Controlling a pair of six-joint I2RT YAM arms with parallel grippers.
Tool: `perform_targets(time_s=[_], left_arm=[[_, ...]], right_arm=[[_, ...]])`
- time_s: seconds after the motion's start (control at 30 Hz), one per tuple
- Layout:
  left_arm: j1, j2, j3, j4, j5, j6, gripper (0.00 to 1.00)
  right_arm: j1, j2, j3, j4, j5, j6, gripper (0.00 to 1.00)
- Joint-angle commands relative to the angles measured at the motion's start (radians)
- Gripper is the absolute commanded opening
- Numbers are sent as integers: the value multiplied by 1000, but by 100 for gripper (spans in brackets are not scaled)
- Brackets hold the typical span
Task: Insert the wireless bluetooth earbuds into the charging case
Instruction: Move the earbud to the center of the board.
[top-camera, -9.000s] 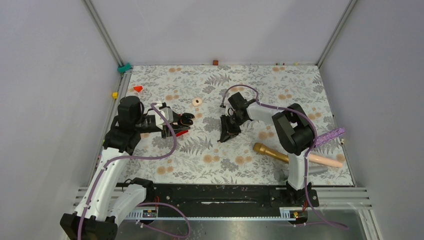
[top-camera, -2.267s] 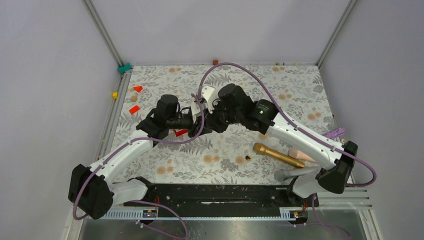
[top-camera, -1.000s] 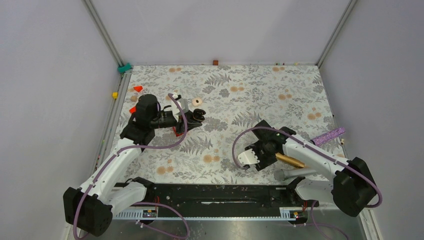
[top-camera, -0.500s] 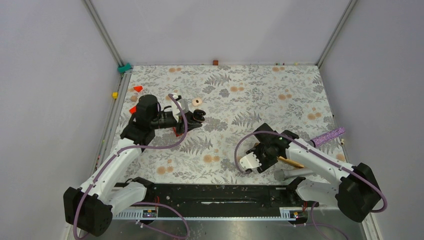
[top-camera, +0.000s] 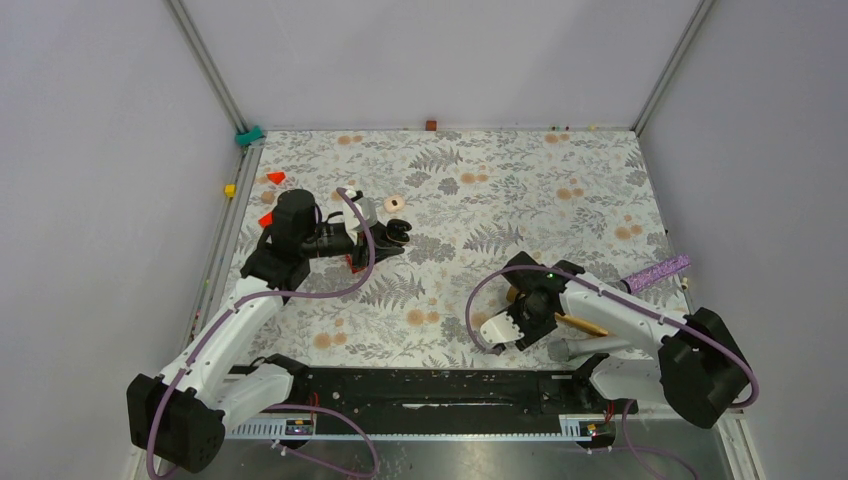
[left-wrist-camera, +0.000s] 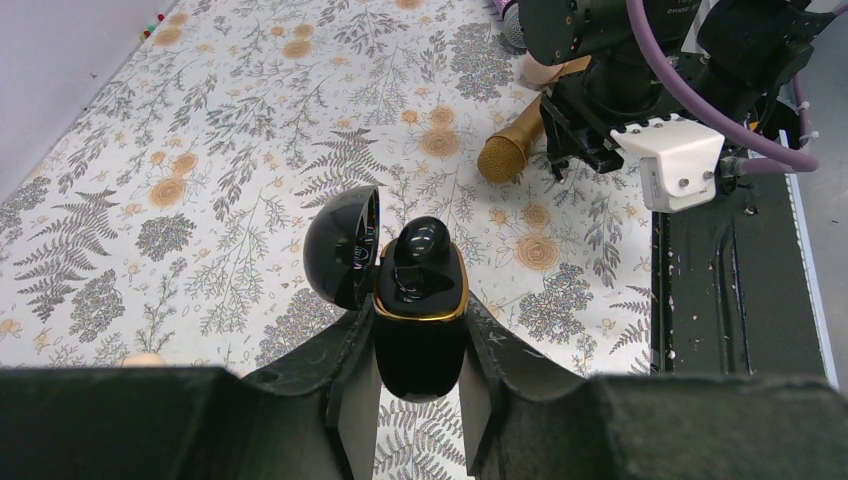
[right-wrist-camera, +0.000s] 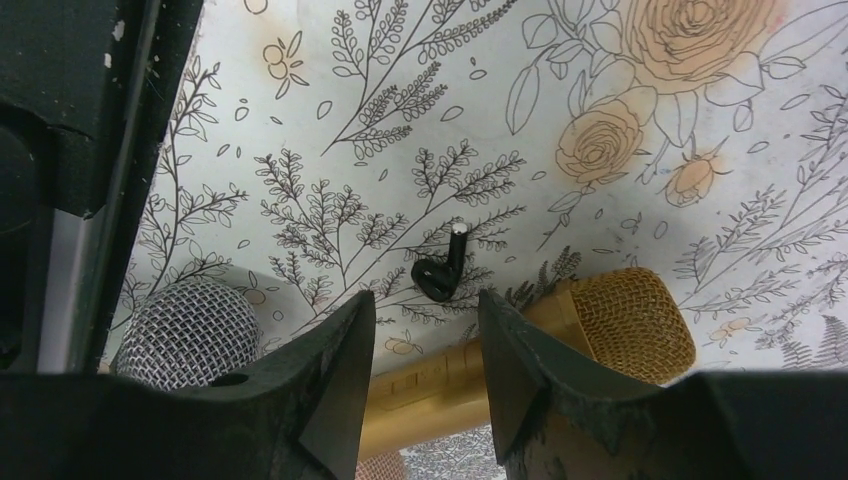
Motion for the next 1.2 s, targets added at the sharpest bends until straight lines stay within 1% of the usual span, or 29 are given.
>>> perform_targets(time_s=[0.0, 0.23, 0.4, 0.57, 0.67, 0.73, 0.83, 0.93, 1.07, 1.17], left_arm=[[6, -6, 4, 46, 40, -4, 0], [7, -3, 6, 46, 43, -4, 0], [7, -9, 5, 46, 43, -5, 0], [7, -11, 3, 46, 46, -4, 0], [6, -7, 5, 46, 48, -5, 0], [7, -7, 5, 47, 48, -4, 0], [6, -7, 6, 46, 48, -6, 0], [7, -11, 5, 46, 46, -4, 0], [8, -22, 6, 46, 42, 0, 0], [17, -40, 8, 45, 44, -3, 0]], right_arm=[[11, 10, -13, 22, 10, 16, 50], [20, 35, -45, 111, 39, 45, 52], [33, 71, -54, 153, 70, 62, 51], [41, 81, -48, 160, 88, 91, 38], [56, 70, -39, 159, 80, 108, 28], [75, 64, -23, 156, 66, 127, 25], [116, 61, 19, 151, 42, 164, 25], [153, 92, 91, 152, 19, 214, 24], [164, 215, 254, 167, 18, 317, 19], [163, 342, 398, 168, 51, 349, 17]])
